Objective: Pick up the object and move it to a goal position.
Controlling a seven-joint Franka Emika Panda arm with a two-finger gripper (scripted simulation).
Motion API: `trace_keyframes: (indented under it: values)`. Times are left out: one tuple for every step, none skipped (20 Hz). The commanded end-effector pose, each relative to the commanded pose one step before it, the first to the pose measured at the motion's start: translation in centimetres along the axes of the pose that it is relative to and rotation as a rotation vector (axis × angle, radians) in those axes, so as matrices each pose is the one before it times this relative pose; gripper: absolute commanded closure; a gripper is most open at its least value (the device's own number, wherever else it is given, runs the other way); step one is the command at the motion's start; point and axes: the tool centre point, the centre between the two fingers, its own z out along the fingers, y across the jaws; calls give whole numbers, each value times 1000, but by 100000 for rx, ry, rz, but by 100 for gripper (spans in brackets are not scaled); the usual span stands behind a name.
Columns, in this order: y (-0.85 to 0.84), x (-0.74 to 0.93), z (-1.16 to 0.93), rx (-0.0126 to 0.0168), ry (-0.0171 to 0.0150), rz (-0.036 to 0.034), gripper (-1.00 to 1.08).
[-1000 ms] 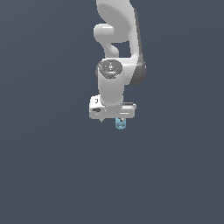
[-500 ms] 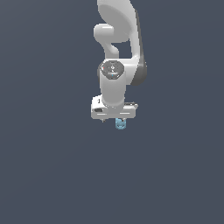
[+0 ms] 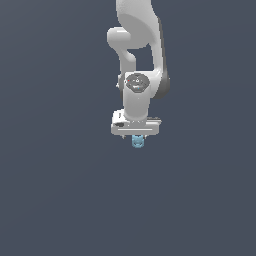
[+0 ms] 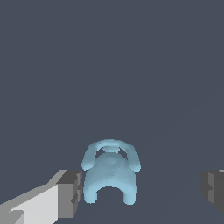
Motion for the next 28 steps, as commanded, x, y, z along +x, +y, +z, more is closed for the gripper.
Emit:
trace_keyframes:
  values:
    - [-720,-819,907,-282,937,1029,-92]
    - [-237,-299,301,-84,331,363,-92]
    - [-214,-279,270,-71,303,329,-92]
    - [-191,-258,241,-58,274,297,-92]
    - [-169,-235,213,-48,244,263,-92]
    - [-145,-210,184,-39,219,235,-92]
    - [-126,-185,159,-31,188,200,-92]
    - [-103,-158,131,-25,163,173,-92]
    - [-89,-130,111,-18,125,132,-92]
    - [-64,-102,81,-14,106,112,-92]
    - [-50,-73,62,-9,67,71,-92]
    - [-26,-44,33,-6,47,50,-92]
    - [-18,-15,19,0,0,0,-92]
    - [34,65,-56,10,-144,-149,-92]
    - [-1,-1,35,0,0,0,-92]
    - [-2,-4,103,0,0,0,-92]
    - [-3,-8,171,0,0,0,-92]
    - [-4,-11,239,0,0,0,-92]
    - [-6,-15,306,0,0,0,-92]
    - [-7,-18,372,0,0,0,-92]
    - [29,-22,399,-5,70,68,-92]
    - [-9,-25,499,0,0,0,-92]
    - [-10,-27,555,0,0,0,-92]
    - [-10,-22,530,0,0,0,-92]
    - [-10,-13,465,0,0,0,-92]
    - [28,-3,362,-5,69,69,-92]
    - [-9,5,331,0,0,0,-92]
    - [-8,12,264,0,0,0,-92]
